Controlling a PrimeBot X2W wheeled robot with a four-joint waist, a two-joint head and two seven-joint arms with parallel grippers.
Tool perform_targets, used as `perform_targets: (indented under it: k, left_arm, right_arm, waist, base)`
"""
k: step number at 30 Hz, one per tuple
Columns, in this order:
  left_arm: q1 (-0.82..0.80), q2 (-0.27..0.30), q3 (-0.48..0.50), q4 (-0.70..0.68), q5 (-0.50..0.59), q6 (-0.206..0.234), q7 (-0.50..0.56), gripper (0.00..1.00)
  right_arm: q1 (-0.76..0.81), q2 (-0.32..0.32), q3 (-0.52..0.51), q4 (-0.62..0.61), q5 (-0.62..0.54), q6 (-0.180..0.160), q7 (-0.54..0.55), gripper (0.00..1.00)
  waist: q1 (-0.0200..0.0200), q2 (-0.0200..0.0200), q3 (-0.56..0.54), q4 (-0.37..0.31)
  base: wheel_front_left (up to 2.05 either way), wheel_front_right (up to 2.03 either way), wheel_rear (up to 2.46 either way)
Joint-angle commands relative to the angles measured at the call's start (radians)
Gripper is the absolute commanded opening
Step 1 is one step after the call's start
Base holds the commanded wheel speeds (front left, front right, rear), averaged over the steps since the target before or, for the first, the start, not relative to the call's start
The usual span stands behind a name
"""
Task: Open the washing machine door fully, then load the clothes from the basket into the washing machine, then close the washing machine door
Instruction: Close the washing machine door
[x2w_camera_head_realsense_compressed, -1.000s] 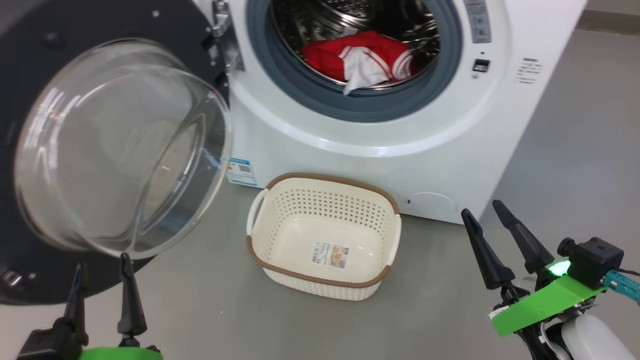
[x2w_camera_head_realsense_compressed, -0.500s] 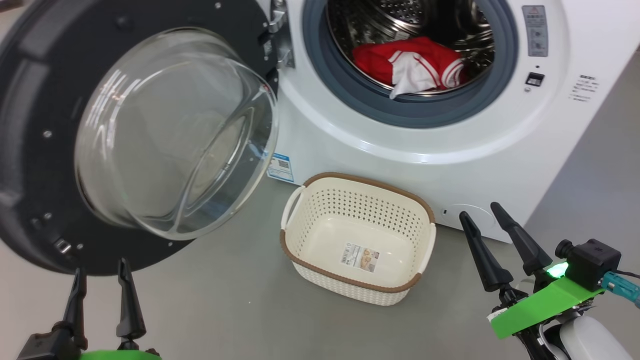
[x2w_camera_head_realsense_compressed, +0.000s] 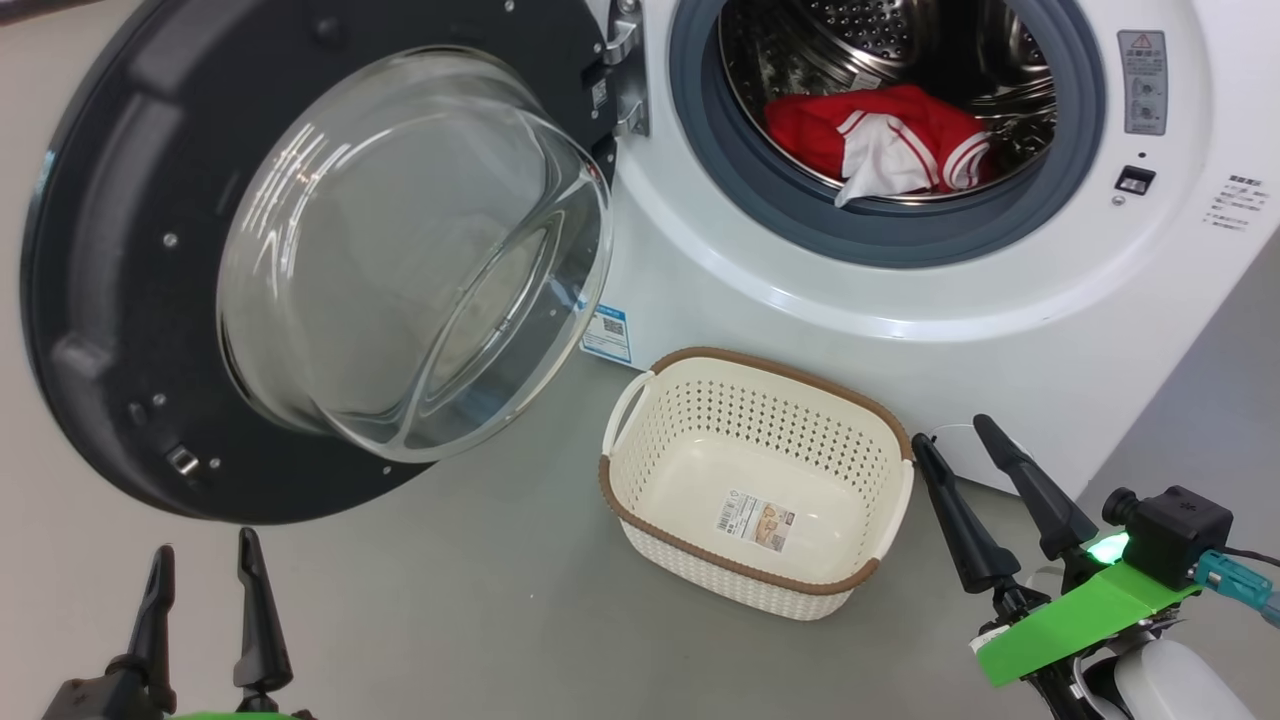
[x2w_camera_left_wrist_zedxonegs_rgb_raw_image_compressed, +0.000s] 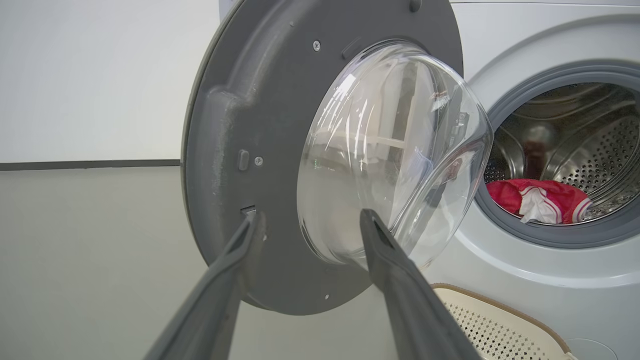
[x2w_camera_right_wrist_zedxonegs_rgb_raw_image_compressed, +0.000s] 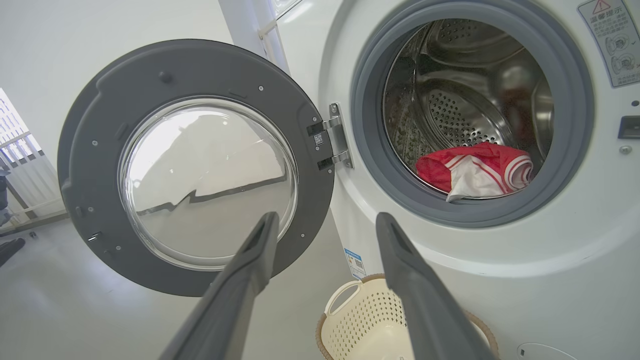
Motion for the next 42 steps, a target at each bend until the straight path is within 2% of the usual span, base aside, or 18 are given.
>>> perform_targets:
  k: [1, 24, 26, 27, 28, 29, 30, 31, 35, 42]
  left_arm:
    - [-0.018, 0.013, 0.029, -0.027, -0.009, 0.002, -0.005, 1.00]
    - [-0.011, 0.013, 0.038, -0.027, -0.011, 0.001, -0.005, 1.00]
    - [-0.012, 0.013, 0.038, -0.028, -0.011, 0.001, -0.005, 0.89]
    - [-0.012, 0.013, 0.038, -0.028, -0.011, 0.000, -0.005, 0.77]
    - [-0.012, 0.013, 0.038, -0.029, -0.011, 0.000, -0.005, 0.49]
    - [-0.013, 0.013, 0.037, -0.029, -0.012, 0.000, -0.005, 0.40]
    - [-0.013, 0.013, 0.037, -0.030, -0.011, 0.000, -0.005, 0.25]
    - [-0.013, 0.013, 0.037, -0.031, -0.011, 0.000, -0.005, 0.00]
    - [-0.021, 0.022, 0.037, -0.037, -0.003, -0.011, -0.005, 0.00]
    - [-0.077, 0.111, 0.067, -0.135, 0.008, -0.034, 0.021, 0.00]
  right_arm:
    - [0.001, -0.012, 0.020, -0.023, -0.004, 0.002, -0.005, 1.00]
    - [0.004, -0.013, 0.034, -0.019, 0.001, 0.002, -0.005, 1.00]
    - [0.004, -0.012, 0.033, -0.020, 0.001, 0.002, -0.005, 1.00]
    - [0.004, -0.013, 0.033, -0.021, 0.001, 0.002, -0.005, 1.00]
    - [0.004, -0.013, 0.032, -0.021, 0.001, 0.002, -0.005, 1.00]
    - [0.004, -0.013, 0.031, -0.021, 0.001, 0.002, -0.005, 1.00]
    - [0.004, -0.013, 0.030, -0.022, 0.001, 0.002, -0.005, 1.00]
    - [0.004, -0.013, 0.030, -0.022, 0.001, 0.002, -0.005, 1.00]
    - [0.003, -0.013, 0.026, -0.022, 0.000, 0.002, -0.005, 1.00]
    - [0.001, -0.013, 0.024, -0.021, 0.000, 0.002, -0.005, 1.00]
  waist:
    - [0.0000, 0.0000, 0.001, 0.004]
    - [0.0000, 0.0000, -0.006, 0.007]
    - [0.0000, 0.0000, -0.003, 0.007]
    - [0.0000, 0.0000, -0.002, 0.007]
    - [0.0000, 0.0000, -0.001, 0.007]
    - [0.0000, 0.0000, -0.001, 0.008]
    - [0.0000, 0.0000, 0.000, 0.008]
    - [0.0000, 0.0000, 0.000, 0.009]
    - [0.0000, 0.0000, 0.001, 0.012]
    - [0.0000, 0.0000, 0.006, 0.019]
  base:
    - [0.00, 0.00, 0.00]
    - [0.00, 0.00, 0.00]
    - [0.00, 0.00, 0.00]
    - [0.00, 0.00, 0.00]
    - [0.00, 0.00, 0.00]
    - [0.00, 0.00, 0.00]
    - [0.00, 0.00, 0.00]
    - [0.00, 0.00, 0.00]
    - [0.00, 0.00, 0.00]
    - [0.00, 0.00, 0.00]
